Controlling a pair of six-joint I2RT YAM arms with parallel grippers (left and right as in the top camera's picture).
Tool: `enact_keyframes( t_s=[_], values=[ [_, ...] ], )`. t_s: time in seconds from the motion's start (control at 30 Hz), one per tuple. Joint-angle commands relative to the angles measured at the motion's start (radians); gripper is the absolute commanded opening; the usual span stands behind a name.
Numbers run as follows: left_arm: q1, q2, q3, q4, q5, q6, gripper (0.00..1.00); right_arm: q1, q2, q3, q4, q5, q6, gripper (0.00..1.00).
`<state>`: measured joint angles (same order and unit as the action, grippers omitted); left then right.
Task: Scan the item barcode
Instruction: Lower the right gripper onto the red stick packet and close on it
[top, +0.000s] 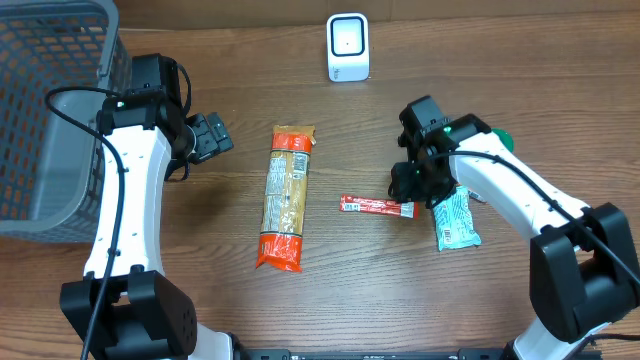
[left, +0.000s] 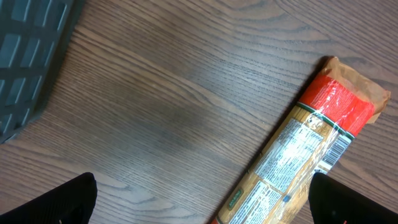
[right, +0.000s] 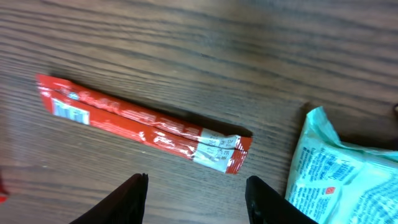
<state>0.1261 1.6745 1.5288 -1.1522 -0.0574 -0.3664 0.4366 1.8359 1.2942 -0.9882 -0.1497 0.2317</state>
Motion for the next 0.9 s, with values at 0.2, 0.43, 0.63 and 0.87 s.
enact_keyframes(
  t_s=[0.2,0.43,0.63,0.87],
  values=[
    [-0.002,-0.014,0.016,0.001,-0.009,0.011,1.00,0.002,0.005,-0.094,0.095,0.002,0.007,0.52],
    [-0.002,-0.014,0.016,0.001,-0.009,0.011,1.00,0.002,0.005,-0.161,0.193,0.039,0.042,0.50],
    [-0.002,-0.014,0.016,0.001,-0.009,0.011,1.00,0.002,0.006,-0.190,0.258,0.044,0.042,0.47],
    [-0.002,-0.014,0.016,0.001,-0.009,0.011,1.00,0.002,0.006,-0.190,0.278,0.103,0.058,0.43]
  ],
)
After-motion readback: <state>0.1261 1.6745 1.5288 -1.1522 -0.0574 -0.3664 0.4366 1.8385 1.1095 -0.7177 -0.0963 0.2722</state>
